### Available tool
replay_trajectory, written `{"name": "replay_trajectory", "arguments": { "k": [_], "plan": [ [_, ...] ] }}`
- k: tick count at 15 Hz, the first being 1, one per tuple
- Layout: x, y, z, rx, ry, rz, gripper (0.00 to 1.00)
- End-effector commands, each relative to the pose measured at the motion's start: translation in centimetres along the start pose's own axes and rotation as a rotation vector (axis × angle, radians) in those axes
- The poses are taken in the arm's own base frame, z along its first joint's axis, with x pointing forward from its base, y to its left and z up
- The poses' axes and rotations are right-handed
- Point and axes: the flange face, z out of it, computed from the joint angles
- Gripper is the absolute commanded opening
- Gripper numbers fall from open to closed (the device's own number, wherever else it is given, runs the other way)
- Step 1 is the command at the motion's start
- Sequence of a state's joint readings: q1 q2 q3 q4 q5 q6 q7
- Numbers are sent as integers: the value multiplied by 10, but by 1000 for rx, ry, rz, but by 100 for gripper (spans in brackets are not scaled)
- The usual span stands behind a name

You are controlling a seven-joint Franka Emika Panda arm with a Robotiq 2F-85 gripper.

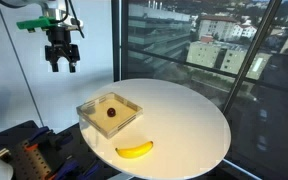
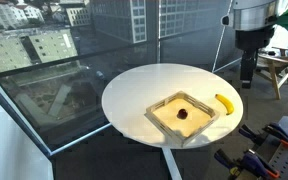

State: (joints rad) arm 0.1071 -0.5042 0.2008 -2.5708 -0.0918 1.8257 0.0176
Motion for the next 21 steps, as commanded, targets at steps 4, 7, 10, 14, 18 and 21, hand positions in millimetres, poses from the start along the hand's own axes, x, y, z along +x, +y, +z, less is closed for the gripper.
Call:
{"name": "replay_trajectory", "arguments": {
  "k": [4, 7, 10, 14, 18, 21],
  "plan": [
    [0, 0, -1, 0, -1, 0, 100],
    [0, 0, -1, 0, -1, 0, 100],
    [0, 0, -1, 0, -1, 0, 100],
    [2, -1, -1, 0, 12, 0, 100],
    [6, -1, -4, 4, 63, 1, 100],
    [13, 0, -7, 11, 110, 5, 100]
  ]
}}
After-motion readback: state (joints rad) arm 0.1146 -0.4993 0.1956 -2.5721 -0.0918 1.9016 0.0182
